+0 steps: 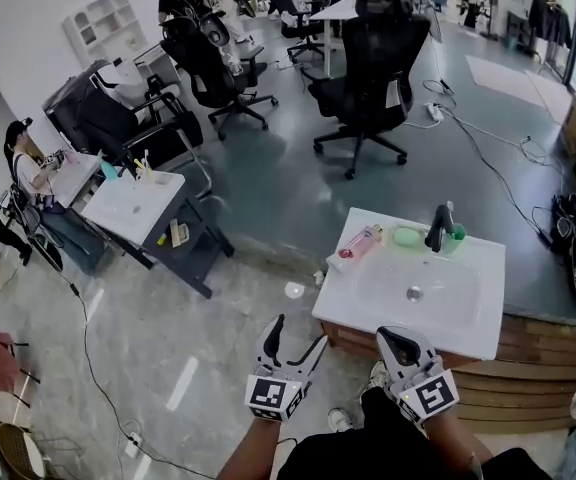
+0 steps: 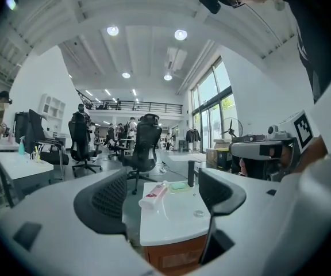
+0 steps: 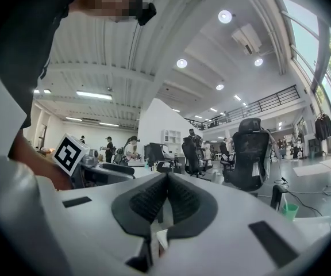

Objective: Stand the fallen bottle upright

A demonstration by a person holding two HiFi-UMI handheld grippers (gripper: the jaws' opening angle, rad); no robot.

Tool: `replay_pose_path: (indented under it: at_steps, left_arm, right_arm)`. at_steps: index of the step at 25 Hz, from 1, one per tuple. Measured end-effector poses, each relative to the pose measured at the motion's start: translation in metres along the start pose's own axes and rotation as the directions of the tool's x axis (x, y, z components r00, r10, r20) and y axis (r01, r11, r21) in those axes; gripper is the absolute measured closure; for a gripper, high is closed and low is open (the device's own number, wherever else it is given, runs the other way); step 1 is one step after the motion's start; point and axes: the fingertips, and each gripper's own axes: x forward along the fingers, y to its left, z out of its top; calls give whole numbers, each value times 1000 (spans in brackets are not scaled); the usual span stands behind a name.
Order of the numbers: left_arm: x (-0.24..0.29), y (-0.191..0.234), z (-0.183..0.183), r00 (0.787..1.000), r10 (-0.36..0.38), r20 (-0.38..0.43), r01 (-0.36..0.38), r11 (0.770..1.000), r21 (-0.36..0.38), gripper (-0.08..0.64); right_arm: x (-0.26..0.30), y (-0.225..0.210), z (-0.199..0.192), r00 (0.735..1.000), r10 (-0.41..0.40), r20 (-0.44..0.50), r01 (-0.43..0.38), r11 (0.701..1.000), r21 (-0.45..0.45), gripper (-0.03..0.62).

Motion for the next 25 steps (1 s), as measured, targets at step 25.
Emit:
replay_pose_path:
  at_steps: [25]
  left_arm:
    - [255, -2, 4, 986, -41, -160, 50, 997, 52, 187]
  right_arm:
    - [63, -245, -26, 999, -33, -7, 34, 998, 59, 577]
